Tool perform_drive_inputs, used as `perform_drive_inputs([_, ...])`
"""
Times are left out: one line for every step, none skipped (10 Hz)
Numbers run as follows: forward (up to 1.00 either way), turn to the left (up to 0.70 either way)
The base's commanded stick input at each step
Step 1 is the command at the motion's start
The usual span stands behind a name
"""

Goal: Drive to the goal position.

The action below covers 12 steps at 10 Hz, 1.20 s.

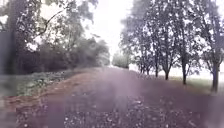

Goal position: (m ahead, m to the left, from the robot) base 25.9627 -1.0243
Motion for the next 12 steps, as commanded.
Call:
perform_drive_inputs([1.0, 0.0])
perform_drive_inputs([1.0, 0.0])
perform_drive_inputs([1.0, 0.0])
perform_drive_inputs([1.0, 0.0])
perform_drive_inputs([1.0, 0.0])
perform_drive_inputs([1.0, 0.0])
perform_drive_inputs([1.0, 0.0])
perform_drive_inputs([1.0, 0.0])
perform_drive_inputs([1.0, 0.0])
perform_drive_inputs([1.0, 0.0])
perform_drive_inputs([1.0, 0.0])
perform_drive_inputs([1.0, 0.0])
